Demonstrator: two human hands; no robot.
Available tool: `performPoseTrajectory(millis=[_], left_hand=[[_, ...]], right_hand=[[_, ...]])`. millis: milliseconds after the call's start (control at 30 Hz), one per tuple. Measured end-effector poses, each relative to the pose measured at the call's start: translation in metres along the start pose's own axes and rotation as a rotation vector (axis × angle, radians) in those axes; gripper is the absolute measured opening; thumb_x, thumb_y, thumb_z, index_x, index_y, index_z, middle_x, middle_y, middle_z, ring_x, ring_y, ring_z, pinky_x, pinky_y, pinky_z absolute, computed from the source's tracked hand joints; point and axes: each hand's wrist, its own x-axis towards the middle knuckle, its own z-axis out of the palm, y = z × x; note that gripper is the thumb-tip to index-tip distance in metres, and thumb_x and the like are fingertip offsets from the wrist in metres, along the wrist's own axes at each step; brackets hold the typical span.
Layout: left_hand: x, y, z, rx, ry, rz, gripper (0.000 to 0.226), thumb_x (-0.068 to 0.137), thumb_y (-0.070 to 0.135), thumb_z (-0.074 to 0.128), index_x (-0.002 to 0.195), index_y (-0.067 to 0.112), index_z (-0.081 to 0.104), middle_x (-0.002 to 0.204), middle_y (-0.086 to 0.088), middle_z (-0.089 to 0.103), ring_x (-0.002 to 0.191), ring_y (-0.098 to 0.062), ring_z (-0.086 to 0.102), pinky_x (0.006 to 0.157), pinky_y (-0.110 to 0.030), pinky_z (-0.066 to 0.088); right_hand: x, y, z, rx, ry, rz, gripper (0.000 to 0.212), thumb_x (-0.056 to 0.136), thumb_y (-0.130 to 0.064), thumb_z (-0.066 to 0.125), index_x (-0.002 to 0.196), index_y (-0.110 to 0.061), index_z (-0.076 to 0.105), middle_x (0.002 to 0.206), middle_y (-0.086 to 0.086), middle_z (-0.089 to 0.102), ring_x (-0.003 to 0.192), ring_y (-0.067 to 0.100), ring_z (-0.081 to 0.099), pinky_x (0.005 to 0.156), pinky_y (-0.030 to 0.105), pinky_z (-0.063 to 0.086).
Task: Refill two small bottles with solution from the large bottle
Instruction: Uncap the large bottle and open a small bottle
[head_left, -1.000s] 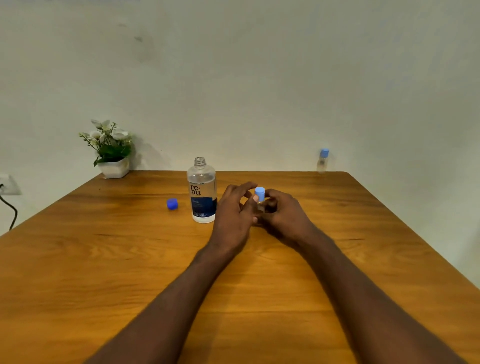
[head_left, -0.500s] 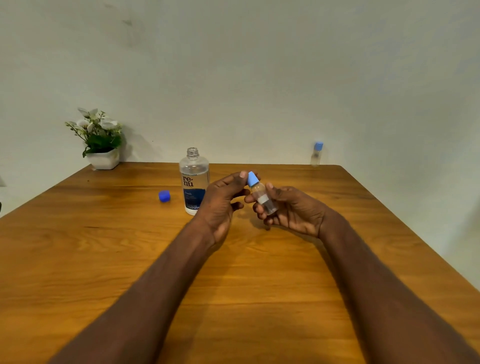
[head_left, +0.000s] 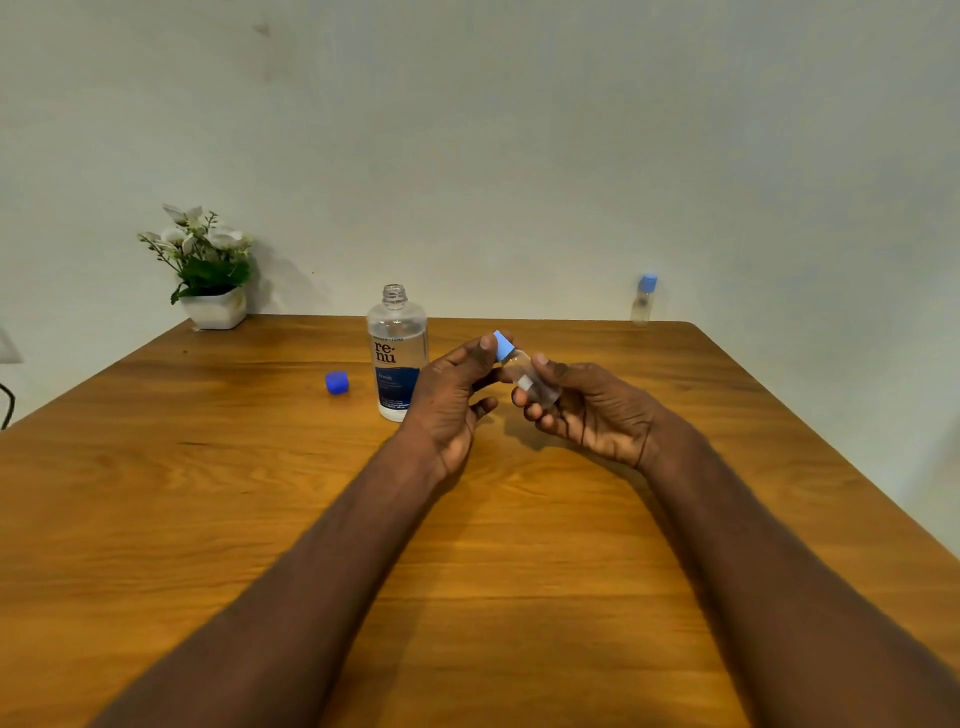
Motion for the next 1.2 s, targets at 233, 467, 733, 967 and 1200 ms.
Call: performPoseTrajectory(millis=[233,467,733,967,1200], left_hand=[[0.005,-0.008,-0.001,0.004,0.087,0.027,0.018,0.095,0.032,0.066,0.105,0.021,0.077,0.102,0.003,0.081,0.103,-0.014,0.07,0.082,-0.036,0.044],[0.004,-0.009,-0.001,0.012,0.105,0.035,0.017,0.091,0.027,0.072,0.105,0.02,0.079,0.109,-0.001,0.08,0.111,-0.019,0.07,0.085,-0.037,0.048],[0.004,-0.004,0.001,-0.106,0.108,-0.021,0.025,0.084,0.028,0.075,0.107,0.018,0.077,0.103,-0.002,0.079,0.1,-0.018,0.067,0.081,-0.033,0.048],[0.001,-0.003,0.001,-0.151,0.105,-0.038,0.023,0.091,0.023,0.074,0.111,0.014,0.075,0.094,-0.003,0.076,0.084,-0.013,0.065,0.069,-0.026,0.051],[0.001,-0.002,0.001,-0.137,0.113,-0.03,0.016,0.092,0.022,0.072,0.105,0.015,0.076,0.094,-0.002,0.075,0.085,-0.013,0.064,0.071,-0.026,0.05]], right_hand=[[0.001,0.003,0.004,-0.037,0.055,-0.018,0.043,0.091,-0.024,0.073,0.124,0.003,0.069,0.099,0.018,0.074,0.075,0.016,0.071,0.065,0.021,0.061],[0.001,0.006,0.006,-0.147,0.162,-0.043,0.031,0.079,-0.017,0.082,0.11,-0.012,0.082,0.107,0.018,0.077,0.087,0.02,0.076,0.073,0.028,0.063],[-0.001,-0.001,0.011,-0.013,0.128,0.026,0.05,0.096,-0.031,0.068,0.134,-0.001,0.058,0.103,0.016,0.074,0.073,0.017,0.068,0.062,0.026,0.061],[-0.001,0.001,0.009,0.025,0.109,0.001,0.052,0.09,-0.027,0.078,0.134,-0.004,0.065,0.108,0.015,0.07,0.085,0.021,0.069,0.074,0.032,0.061],[-0.001,0.0,0.011,-0.014,0.108,0.028,0.047,0.093,-0.028,0.073,0.132,-0.006,0.064,0.105,0.014,0.071,0.078,0.017,0.066,0.068,0.028,0.06]])
